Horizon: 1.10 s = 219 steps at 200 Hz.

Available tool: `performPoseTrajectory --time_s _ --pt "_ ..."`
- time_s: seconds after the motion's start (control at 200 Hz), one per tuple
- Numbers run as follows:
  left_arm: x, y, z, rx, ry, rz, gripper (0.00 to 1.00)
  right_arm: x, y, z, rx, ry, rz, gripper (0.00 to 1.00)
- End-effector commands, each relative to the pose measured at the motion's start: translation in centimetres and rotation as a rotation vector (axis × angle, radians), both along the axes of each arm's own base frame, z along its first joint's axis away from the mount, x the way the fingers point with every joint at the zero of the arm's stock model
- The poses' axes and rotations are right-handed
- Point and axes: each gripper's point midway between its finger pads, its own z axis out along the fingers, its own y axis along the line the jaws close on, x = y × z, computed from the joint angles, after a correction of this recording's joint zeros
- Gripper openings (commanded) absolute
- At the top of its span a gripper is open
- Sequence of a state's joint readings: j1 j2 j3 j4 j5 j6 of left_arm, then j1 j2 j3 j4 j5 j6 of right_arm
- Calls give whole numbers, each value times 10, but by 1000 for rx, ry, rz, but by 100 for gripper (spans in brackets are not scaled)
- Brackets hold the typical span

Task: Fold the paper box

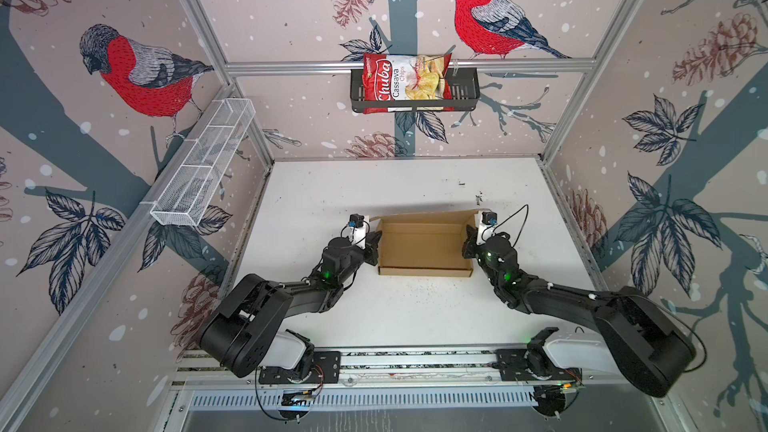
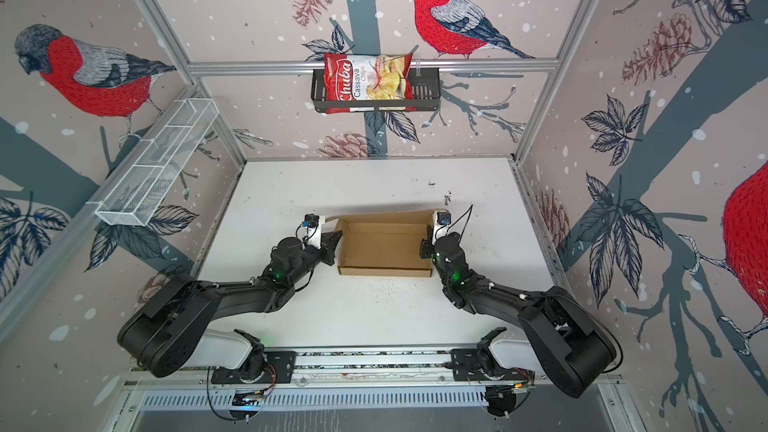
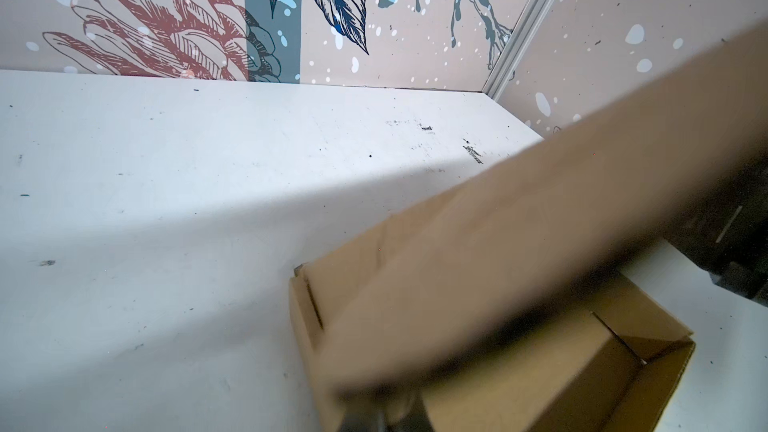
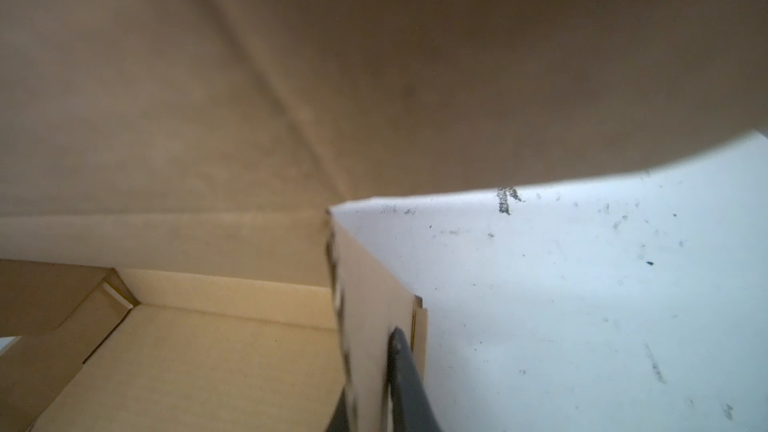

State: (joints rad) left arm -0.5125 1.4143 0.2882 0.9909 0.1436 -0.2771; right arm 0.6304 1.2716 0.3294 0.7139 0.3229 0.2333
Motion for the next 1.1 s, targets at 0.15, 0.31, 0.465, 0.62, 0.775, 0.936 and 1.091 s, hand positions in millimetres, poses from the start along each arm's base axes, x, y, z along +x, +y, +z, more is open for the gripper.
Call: performPoseTrajectory --time_s 0.15,0.31,0.465,0.62,0.775,0.936,1.091 --pt "-19 3 -28 38 30 -9 0 -14 17 -34 -22 121 113 17" --pt "-15 16 -27 72 1 64 0 -21 17 -29 -31 117 147 37" --pt "-10 31 -21 96 -46 147 0 -23 13 -8 -5 96 178 56" --pt "-6 40 -18 110 -73 202 0 -30 12 3 30 107 222 70" --pt "-2 43 -17 150 -105 218 0 -42 10 16 51 125 275 77" --pt "0 42 -18 155 -119 218 0 -61 14 33 45 144 348 75" --pt "-1 41 -19 150 -120 211 0 -75 16 75 71 76 383 73"
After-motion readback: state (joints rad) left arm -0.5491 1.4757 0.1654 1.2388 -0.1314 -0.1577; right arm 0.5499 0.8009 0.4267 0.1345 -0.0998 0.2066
